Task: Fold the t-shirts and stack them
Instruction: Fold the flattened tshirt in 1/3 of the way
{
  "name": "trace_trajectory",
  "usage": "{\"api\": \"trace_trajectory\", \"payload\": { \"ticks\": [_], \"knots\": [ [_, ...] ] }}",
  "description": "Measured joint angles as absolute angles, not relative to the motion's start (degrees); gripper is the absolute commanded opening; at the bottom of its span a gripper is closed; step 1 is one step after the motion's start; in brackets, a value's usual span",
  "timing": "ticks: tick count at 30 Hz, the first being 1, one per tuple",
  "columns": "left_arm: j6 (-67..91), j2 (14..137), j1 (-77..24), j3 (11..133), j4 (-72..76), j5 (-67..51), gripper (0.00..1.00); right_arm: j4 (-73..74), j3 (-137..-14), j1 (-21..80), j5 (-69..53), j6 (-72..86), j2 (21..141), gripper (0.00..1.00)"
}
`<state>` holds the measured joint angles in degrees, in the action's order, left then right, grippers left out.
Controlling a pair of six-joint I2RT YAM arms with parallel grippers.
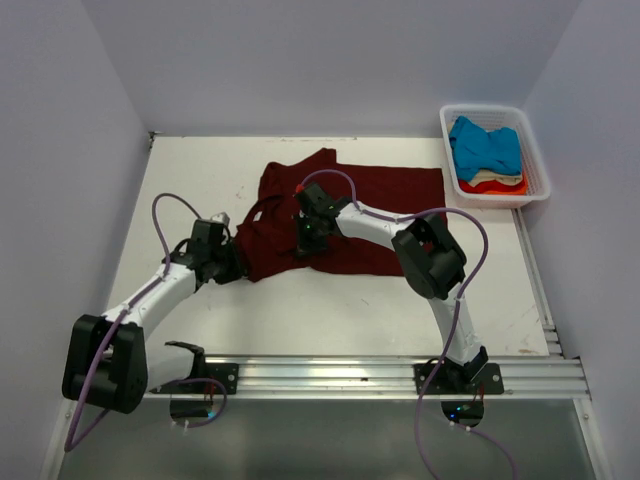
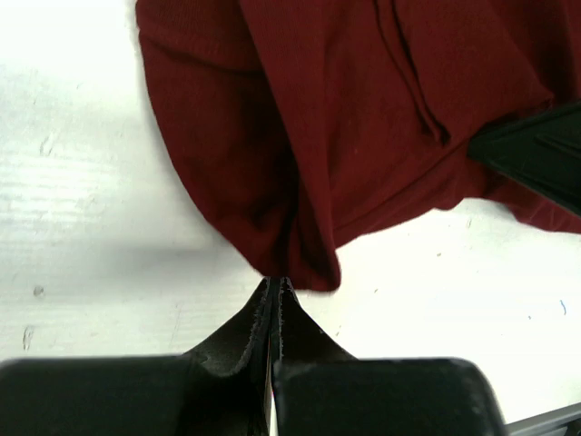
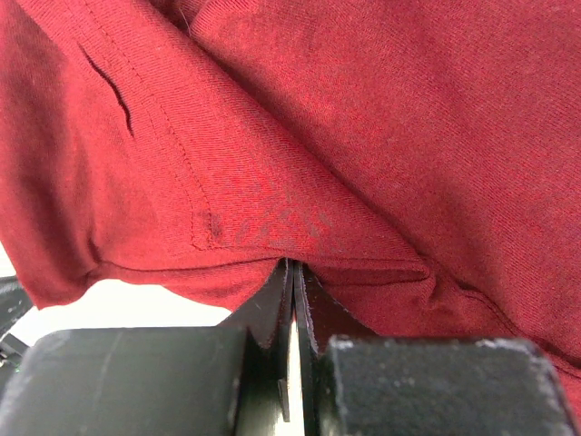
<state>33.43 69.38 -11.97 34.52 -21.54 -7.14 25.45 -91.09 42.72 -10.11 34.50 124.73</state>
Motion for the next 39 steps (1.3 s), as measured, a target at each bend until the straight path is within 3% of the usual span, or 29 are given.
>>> {"api": "trace_trajectory", "payload": {
  "ticks": [11,16,30,39],
  "knots": [
    [35.4,56.9,-12.0,35.1,-31.5,-1.0,0.00,25.5,-91.1,42.7,-10.1,34.5,124.7,0.00],
    [36.0,52.5,-12.0,36.2,-27.8,-3.9,0.00,25.5,-91.1,42.7,-10.1,34.5,124.7,0.00],
    [31.7,77.7,-21.7,44.3,-14.0,-8.8,0.00,25.7,-91.1,42.7,-10.0,34.5,124.7,0.00],
    [30.4,81.6,-22.2,49.2,-20.1,2.8,0.00,25.8,-91.1,42.7,-10.0,34.5,124.7,0.00]
  ]
}}
